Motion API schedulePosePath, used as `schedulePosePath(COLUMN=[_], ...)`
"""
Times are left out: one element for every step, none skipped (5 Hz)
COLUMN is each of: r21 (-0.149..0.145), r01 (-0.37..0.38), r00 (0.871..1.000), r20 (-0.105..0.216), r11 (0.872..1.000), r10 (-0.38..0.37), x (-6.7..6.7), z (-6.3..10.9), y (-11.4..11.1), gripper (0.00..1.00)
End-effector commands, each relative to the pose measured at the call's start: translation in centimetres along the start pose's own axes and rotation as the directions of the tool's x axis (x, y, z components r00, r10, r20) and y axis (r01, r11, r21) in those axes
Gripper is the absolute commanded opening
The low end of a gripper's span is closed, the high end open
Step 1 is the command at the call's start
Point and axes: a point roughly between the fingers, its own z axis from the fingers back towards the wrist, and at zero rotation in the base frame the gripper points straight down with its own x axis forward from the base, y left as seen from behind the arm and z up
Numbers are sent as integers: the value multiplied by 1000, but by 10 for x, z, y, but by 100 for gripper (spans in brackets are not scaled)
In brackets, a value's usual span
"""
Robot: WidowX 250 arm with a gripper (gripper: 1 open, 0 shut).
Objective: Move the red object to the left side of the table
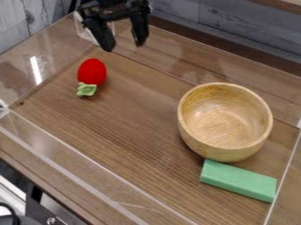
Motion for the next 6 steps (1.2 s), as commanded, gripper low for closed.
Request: schedulePosePath(r21=[18,32,98,168,214,234], r01=[44,96,146,183,178,170], r00=[998,995,988,976,968,964], r20=[40,13,27,90,138,164], r11=[999,995,984,969,961,957], r10=[-45,-97,-150,-200,-210,-211], x=[-16,-34,-38,-35,-26,-22], z=[10,0,-13,-28,-34,-37], y=[-21,-35,-37,-35,-29,-22], gripper=[100,100,100,0,100,100])
